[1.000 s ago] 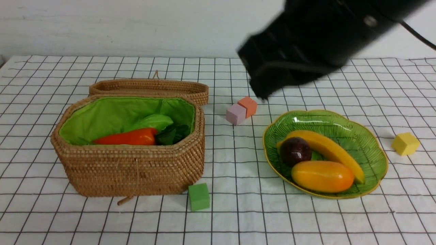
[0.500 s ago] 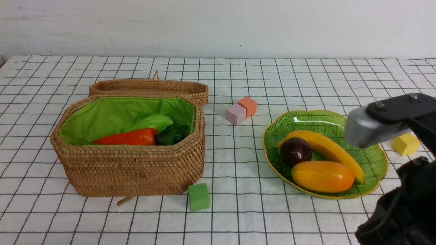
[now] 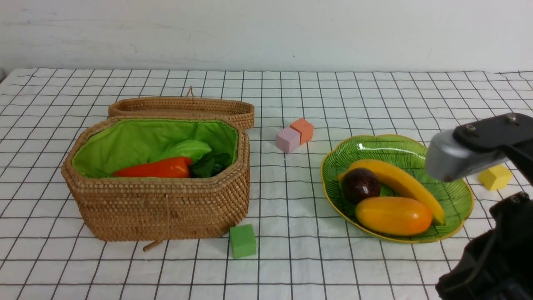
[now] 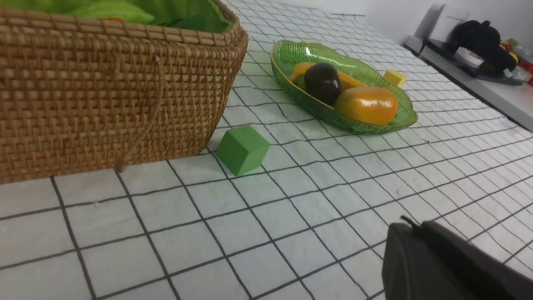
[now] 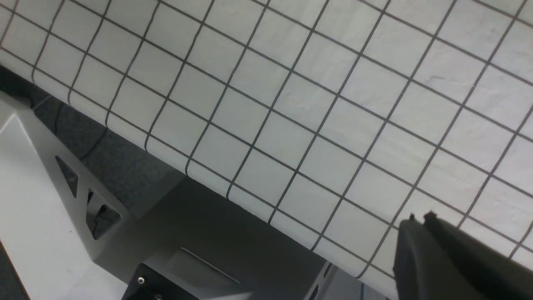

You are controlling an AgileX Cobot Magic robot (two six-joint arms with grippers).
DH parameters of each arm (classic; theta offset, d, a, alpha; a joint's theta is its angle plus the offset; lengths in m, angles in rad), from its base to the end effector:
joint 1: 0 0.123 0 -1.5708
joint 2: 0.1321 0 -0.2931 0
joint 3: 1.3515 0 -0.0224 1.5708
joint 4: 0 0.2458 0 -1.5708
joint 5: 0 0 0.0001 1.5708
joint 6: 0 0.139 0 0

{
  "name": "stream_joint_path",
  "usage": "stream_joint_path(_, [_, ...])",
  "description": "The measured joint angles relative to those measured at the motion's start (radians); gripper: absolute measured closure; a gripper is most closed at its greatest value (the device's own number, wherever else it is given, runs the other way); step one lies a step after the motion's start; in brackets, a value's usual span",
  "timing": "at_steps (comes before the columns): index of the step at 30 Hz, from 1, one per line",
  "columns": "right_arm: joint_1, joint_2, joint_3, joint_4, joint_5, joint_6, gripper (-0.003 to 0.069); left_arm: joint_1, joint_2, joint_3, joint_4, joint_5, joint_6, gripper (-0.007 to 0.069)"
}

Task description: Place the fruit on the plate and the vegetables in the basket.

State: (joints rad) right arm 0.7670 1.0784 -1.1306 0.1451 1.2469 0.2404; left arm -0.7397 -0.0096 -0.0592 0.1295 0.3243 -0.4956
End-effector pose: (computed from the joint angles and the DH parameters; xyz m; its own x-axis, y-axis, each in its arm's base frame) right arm 0.1299 0.1517 0.3306 -0.8239 -0.4048 -0.3967 -0.5200 0.8184 0.2447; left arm 0.0669 -0.0533 0.1961 -0.3479 -0.1752 -0.9210 0.5549 0.7533 -0.3529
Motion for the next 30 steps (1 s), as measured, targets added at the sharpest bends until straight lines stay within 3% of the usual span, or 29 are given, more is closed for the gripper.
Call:
stream_joint_path(2, [-0.011,-0.024,0.0,-0.008,0.0,-0.009,0.0634,0.0,0.0,0.0,-0.001,0.016,0.0,0.0603])
stream_joint_path(6, [-0.156,-0.174,0.089,-0.049,-0.102,-0.098,0.0648,0.0,0.001,0.0,-0.001,0.027,0.0,0.0599])
stream_joint_path(8, [-0.241,-0.26,0.209,-0.05,-0.25,-0.148,0.0659,0.0,0.001,0.0,-0.001,0.027,0.0,0.0598])
stream_joint_path(10, [-0.391,-0.411,0.437,-0.049,-0.534,-0.207,0.0667,0.0,0.001,0.0,-0.001,0.028,0.0,0.0595])
stream_joint_path(11, [-0.391,-0.424,0.458,-0.049,-0.558,-0.21,0.0667,0.0,0.001,0.0,-0.001,0.028,0.0,0.0595])
stream_joint_path(13, [-0.525,-0.604,0.734,-0.045,-0.832,-0.24,0.0667,0.0,0.001,0.0,-0.001,0.028,0.0,0.0594])
stream_joint_path(16, [-0.629,-0.804,0.98,-0.046,-0.982,-0.253,0.0667,0.0,0.001,0.0,-0.001,0.028,0.0,0.0589])
stream_joint_path(22, [-0.69,-1.058,1.154,-0.097,-0.965,-0.255,0.0667,0.0,0.001,0.0,-0.001,0.029,0.0,0.0585])
stream_joint_path(30, [-0.691,-1.088,1.149,-0.104,-0.88,-0.255,0.0666,0.0,0.001,0.001,-0.001,0.029,-0.001,0.0583])
